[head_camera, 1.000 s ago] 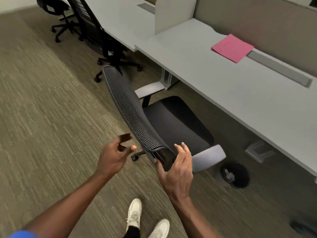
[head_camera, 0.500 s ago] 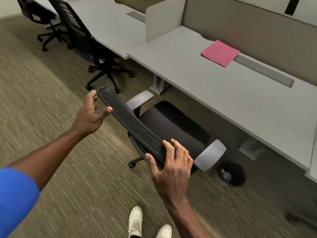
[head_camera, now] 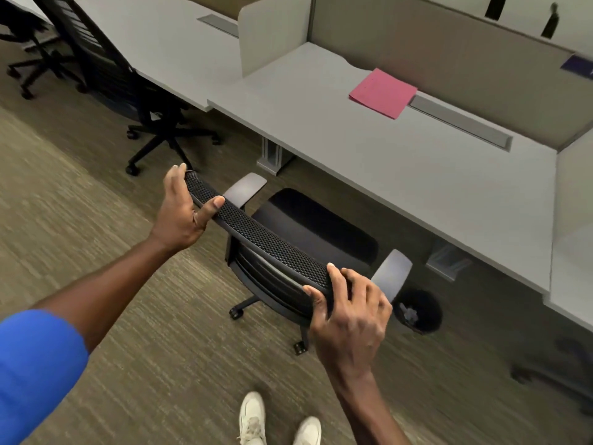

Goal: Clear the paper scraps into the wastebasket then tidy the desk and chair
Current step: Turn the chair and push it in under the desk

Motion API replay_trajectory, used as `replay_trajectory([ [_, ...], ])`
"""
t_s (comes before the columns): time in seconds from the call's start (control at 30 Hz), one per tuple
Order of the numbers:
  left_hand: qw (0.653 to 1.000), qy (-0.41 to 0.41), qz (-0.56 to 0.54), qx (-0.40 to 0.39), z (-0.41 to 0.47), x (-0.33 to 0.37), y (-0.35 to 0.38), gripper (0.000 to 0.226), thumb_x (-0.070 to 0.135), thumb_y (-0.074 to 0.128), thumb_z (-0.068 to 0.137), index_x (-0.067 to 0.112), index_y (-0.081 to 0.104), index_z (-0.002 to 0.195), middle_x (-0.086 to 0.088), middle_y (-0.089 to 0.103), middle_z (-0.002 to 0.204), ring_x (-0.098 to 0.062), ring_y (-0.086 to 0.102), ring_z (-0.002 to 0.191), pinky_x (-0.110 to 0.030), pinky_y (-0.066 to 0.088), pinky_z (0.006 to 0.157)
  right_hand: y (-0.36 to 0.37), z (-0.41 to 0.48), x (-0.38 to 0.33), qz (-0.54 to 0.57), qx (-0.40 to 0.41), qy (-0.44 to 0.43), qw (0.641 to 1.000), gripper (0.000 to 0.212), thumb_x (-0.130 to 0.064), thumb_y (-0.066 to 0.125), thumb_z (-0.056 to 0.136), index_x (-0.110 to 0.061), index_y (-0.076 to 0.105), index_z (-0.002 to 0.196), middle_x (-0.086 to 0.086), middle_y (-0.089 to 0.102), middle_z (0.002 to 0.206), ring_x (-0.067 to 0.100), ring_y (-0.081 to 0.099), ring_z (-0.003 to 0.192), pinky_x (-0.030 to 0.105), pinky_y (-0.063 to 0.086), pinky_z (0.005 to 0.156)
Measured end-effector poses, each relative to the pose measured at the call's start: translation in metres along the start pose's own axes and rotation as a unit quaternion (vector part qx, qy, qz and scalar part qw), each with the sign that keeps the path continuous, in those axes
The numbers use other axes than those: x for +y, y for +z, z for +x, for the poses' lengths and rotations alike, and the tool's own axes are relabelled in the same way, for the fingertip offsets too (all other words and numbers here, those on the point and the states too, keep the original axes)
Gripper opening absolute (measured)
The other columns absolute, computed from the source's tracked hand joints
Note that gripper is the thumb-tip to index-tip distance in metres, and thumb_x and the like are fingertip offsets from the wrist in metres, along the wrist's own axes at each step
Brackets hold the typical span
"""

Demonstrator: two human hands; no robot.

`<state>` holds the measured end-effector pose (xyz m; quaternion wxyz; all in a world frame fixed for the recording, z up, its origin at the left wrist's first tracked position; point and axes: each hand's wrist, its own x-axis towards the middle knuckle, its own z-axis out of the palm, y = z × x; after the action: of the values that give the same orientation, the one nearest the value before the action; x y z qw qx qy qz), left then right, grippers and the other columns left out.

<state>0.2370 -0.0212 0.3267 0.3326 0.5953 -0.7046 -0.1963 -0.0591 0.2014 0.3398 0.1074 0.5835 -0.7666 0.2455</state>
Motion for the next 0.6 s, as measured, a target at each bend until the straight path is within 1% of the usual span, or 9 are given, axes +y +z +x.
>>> replay_trajectory([
  [0.17,1.0,0.003,-0.006,-0.006,0.009,0.013,0.012,0.124,0.094,0.039,0.083,0.004,0.012,0.164,-0.025,0.014,0.168,-0.039,0.025,0.157,-0.035,0.031,0.118,0.004,0.008,0.003,-0.012,-0.004,0.023,1.0,0.054,-0.06,0.046,0.105,-0.026,0.064,0.143,0.009,0.065,0.137,0.033,0.057,0.132,0.055,0.047,0.104],
  [0.2,1.0,0.003,-0.007,-0.006,0.011,0.017,0.016,0.123,0.094,0.04,0.083,0.006,0.012,0.164,-0.024,0.014,0.168,-0.039,0.026,0.157,-0.037,0.034,0.119,0.005,0.011,0.006,-0.007,-0.006,0.032,0.999,0.053,-0.058,0.048,0.105,-0.026,0.063,0.144,0.01,0.064,0.14,0.034,0.055,0.135,0.056,0.048,0.104],
  [0.27,1.0,-0.003,-0.008,-0.003,0.017,0.025,0.025,0.118,0.092,0.042,0.084,0.008,0.016,0.163,-0.022,0.012,0.169,-0.04,0.027,0.157,-0.049,0.038,0.123,0.006,0.021,0.012,0.012,-0.013,0.042,0.999,0.053,-0.056,0.05,0.105,-0.025,0.063,0.146,0.01,0.062,0.143,0.035,0.051,0.139,0.057,0.052,0.104],
  [0.3,1.0,-0.008,-0.004,-0.003,0.02,0.029,0.03,0.115,0.091,0.042,0.085,0.01,0.018,0.163,-0.02,0.01,0.171,-0.041,0.027,0.157,-0.055,0.04,0.123,0.006,0.027,0.017,0.023,-0.015,0.042,0.999,0.052,-0.054,0.049,0.106,-0.025,0.063,0.147,0.01,0.061,0.143,0.035,0.049,0.14,0.057,0.053,0.103],
  [0.37,0.999,-0.001,0.036,0.005,0.027,0.034,0.037,0.101,0.087,0.04,0.09,0.015,0.03,0.161,-0.017,0.006,0.173,-0.041,0.027,0.157,-0.061,0.042,0.12,0.008,0.038,0.028,0.039,-0.021,0.038,0.998,0.049,-0.051,0.05,0.107,-0.025,0.062,0.148,0.01,0.06,0.143,0.034,0.047,0.14,0.055,0.059,0.097],
  [0.43,0.993,0.044,0.108,0.023,0.036,0.037,0.043,0.081,0.077,0.039,0.096,0.022,0.047,0.155,-0.016,0.008,0.175,-0.041,0.028,0.156,-0.064,0.042,0.117,0.011,0.05,0.04,0.038,-0.026,0.026,0.999,0.049,-0.048,0.055,0.105,-0.024,0.062,0.148,0.011,0.06,0.141,0.034,0.048,0.137,0.051,0.063,0.089],
  [0.5,0.983,0.09,0.159,0.019,0.046,0.043,0.05,0.063,0.066,0.039,0.101,0.027,0.06,0.145,-0.011,0.016,0.176,-0.037,0.022,0.16,-0.065,0.037,0.117,0.014,0.063,0.053,0.034,-0.022,0.015,0.999,0.048,-0.044,0.059,0.104,-0.022,0.063,0.147,0.012,0.061,0.138,0.035,0.051,0.132,0.045,0.063,0.086],
  [0.57,0.975,0.121,0.187,-0.001,0.058,0.051,0.059,0.059,0.061,0.034,0.104,0.025,0.065,0.139,-0.006,0.038,0.169,-0.03,0.021,0.163,-0.062,0.026,0.125,0.019,0.076,0.063,0.034,-0.015,0.016,0.999,0.047,-0.041,0.061,0.104,-0.021,0.063,0.147,0.013,0.061,0.135,0.035,0.051,0.13,0.041,0.058,0.089],
  [0.6,0.972,0.13,0.196,-0.009,0.064,0.056,0.063,0.059,0.059,0.032,0.104,0.023,0.065,0.136,-0.004,0.05,0.16,-0.027,0.025,0.162,-0.059,0.021,0.127,0.021,0.083,0.068,0.035,-0.015,0.017,0.999,0.047,-0.04,0.062,0.104,-0.021,0.063,0.147,0.013,0.061,0.135,0.035,0.05,0.129,0.041,0.057,0.091],
])
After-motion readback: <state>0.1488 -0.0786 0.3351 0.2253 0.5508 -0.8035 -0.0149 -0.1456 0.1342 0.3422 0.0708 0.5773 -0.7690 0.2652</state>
